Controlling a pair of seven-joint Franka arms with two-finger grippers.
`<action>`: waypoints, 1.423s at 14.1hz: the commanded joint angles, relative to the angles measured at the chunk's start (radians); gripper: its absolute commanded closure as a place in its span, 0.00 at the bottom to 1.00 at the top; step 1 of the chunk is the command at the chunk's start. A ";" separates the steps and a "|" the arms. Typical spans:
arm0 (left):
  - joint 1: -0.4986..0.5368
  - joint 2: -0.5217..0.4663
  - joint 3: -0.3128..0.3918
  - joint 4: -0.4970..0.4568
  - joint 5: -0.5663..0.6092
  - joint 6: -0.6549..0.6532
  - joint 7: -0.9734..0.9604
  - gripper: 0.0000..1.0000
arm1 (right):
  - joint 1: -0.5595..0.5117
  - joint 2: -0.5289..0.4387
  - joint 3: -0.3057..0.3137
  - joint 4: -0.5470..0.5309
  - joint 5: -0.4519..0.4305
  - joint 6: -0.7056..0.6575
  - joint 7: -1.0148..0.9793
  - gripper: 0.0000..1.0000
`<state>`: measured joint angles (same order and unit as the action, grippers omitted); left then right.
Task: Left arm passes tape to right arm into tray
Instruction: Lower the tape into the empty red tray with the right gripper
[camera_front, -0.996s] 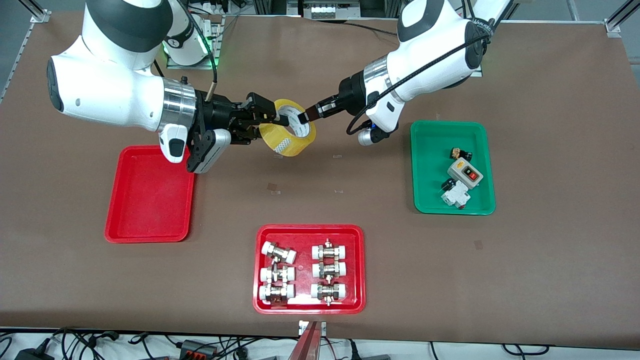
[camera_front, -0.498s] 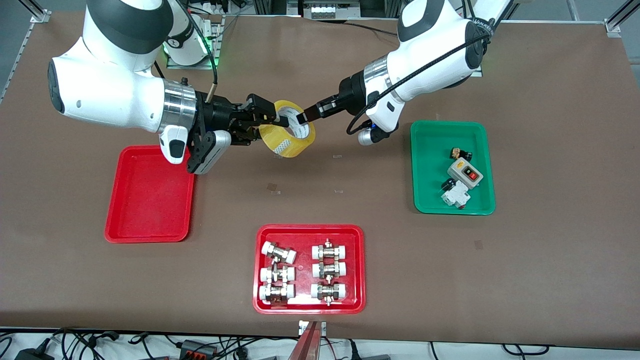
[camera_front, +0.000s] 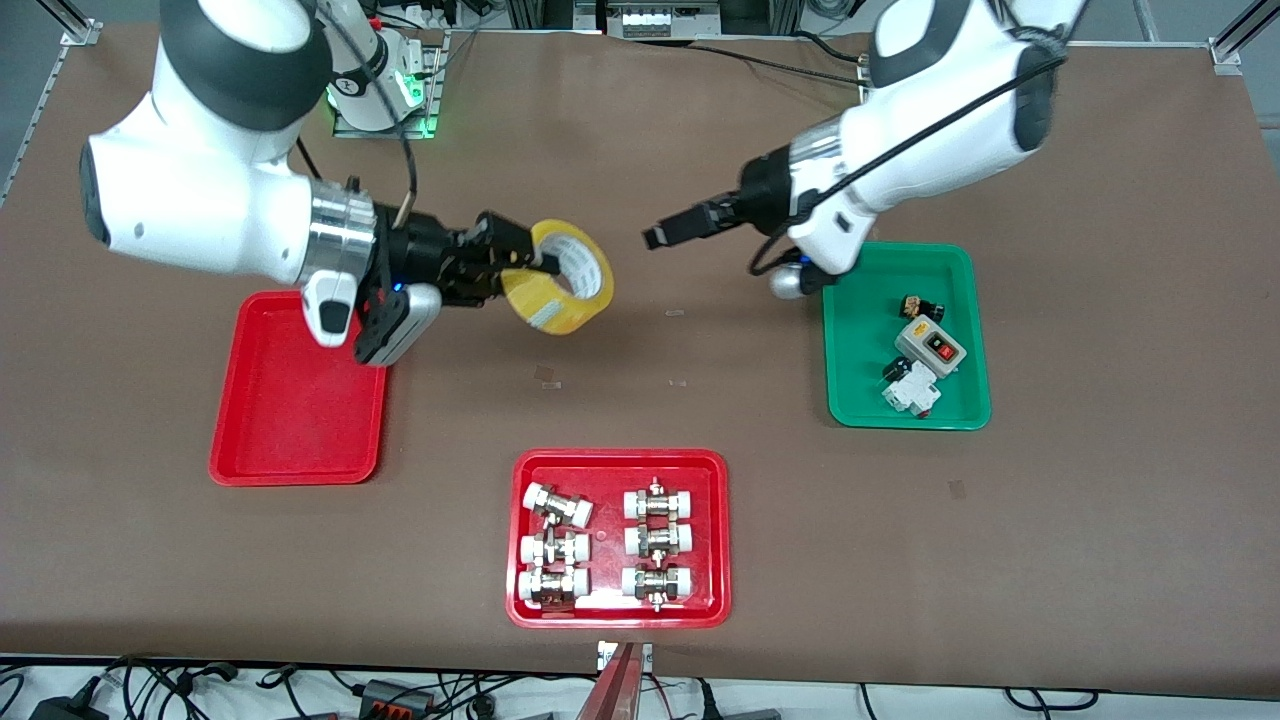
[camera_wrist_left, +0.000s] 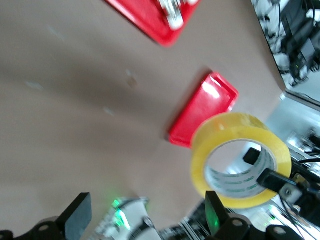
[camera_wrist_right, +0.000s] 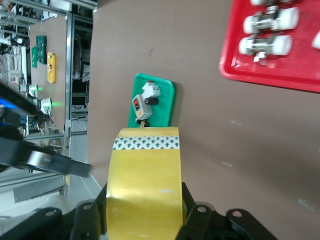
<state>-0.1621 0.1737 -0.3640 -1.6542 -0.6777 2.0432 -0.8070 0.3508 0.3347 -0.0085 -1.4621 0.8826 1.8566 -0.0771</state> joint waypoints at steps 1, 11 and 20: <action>0.064 -0.045 -0.003 0.007 0.191 -0.111 0.008 0.00 | -0.078 0.059 0.009 0.025 0.003 -0.010 -0.016 0.72; 0.270 -0.125 -0.008 -0.002 0.573 -0.334 0.209 0.00 | -0.525 0.363 0.009 0.014 -0.059 -0.184 -0.358 0.72; 0.205 -0.194 0.353 -0.007 0.673 -0.408 0.679 0.00 | -0.693 0.455 0.007 0.014 -0.070 -0.295 -0.558 0.72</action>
<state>0.0607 0.0188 -0.0635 -1.6452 -0.0263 1.6515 -0.2315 -0.2959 0.7696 -0.0225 -1.4683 0.8188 1.5957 -0.5964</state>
